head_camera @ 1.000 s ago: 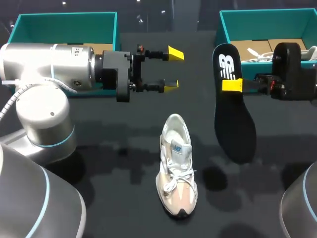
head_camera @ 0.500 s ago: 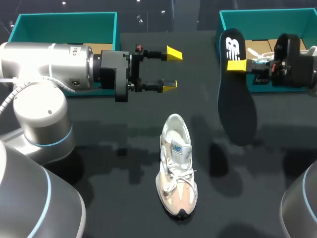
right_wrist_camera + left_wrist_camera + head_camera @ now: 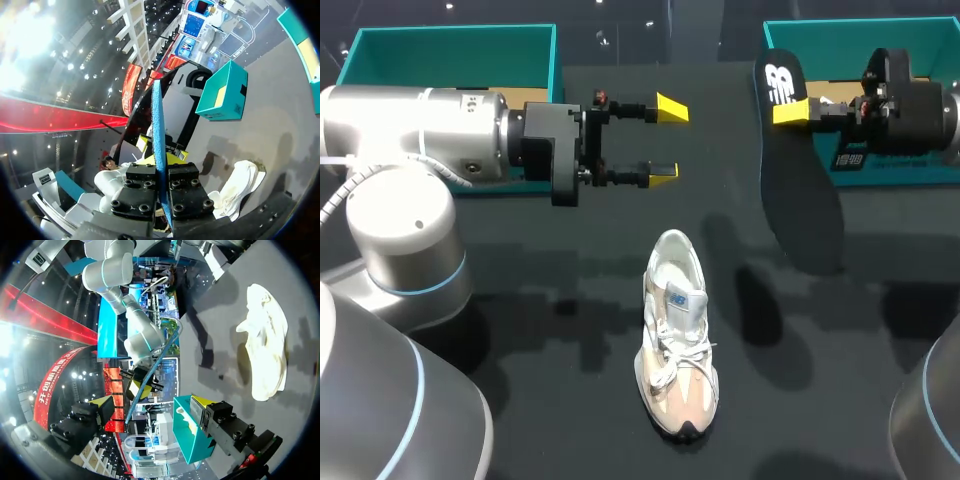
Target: Take the shoe out of the shoebox, open the shoe tongue, remove and reinsert the insole, then place the shoe into the shoebox
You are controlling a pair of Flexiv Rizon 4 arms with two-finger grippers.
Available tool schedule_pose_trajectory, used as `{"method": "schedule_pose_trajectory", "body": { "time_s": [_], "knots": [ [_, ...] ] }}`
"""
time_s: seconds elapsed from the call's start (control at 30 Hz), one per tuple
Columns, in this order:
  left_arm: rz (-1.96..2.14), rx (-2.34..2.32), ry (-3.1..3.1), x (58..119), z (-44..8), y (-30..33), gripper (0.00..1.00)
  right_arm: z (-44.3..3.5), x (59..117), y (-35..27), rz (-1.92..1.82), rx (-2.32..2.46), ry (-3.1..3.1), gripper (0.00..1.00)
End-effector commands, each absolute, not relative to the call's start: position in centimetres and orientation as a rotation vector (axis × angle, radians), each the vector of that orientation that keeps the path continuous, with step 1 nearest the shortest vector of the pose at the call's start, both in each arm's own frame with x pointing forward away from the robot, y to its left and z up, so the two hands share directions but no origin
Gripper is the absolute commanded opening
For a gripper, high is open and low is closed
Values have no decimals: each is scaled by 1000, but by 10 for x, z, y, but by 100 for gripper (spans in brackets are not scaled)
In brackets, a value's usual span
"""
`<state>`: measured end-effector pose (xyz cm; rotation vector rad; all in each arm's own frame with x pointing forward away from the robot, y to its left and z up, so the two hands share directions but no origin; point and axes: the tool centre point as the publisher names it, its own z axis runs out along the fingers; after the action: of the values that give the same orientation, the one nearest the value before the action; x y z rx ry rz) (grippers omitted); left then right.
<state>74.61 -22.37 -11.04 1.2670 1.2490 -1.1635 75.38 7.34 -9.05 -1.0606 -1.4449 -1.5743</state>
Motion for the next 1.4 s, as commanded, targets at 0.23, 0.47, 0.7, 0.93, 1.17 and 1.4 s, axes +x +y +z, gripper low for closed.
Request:
{"method": "schedule_pose_trajectory", "body": {
  "time_s": [0.23,0.47,0.7,0.93,1.17,1.4],
  "knots": [
    [-1190,1284,1262,747,-114,-246,100,-112,797,105,-1392,-1157,-1335,0],
    [-1190,1284,1262,747,-114,-246,100,-112,797,105,-1392,-1157,-1335,0],
    [-1165,1244,1270,754,-123,-255,100,-115,799,112,-1326,-1212,-1245,0],
    [-1149,1209,1279,763,-128,-266,100,-119,797,120,-1276,-1297,-1141,0],
    [-1164,1175,1283,767,-129,-270,100,-125,797,128,-1281,-1351,-1084,0],
    [-1163,1163,1290,769,-136,-275,73,-127,799,137,-1272,-1360,-1054,0]
  ]
}}
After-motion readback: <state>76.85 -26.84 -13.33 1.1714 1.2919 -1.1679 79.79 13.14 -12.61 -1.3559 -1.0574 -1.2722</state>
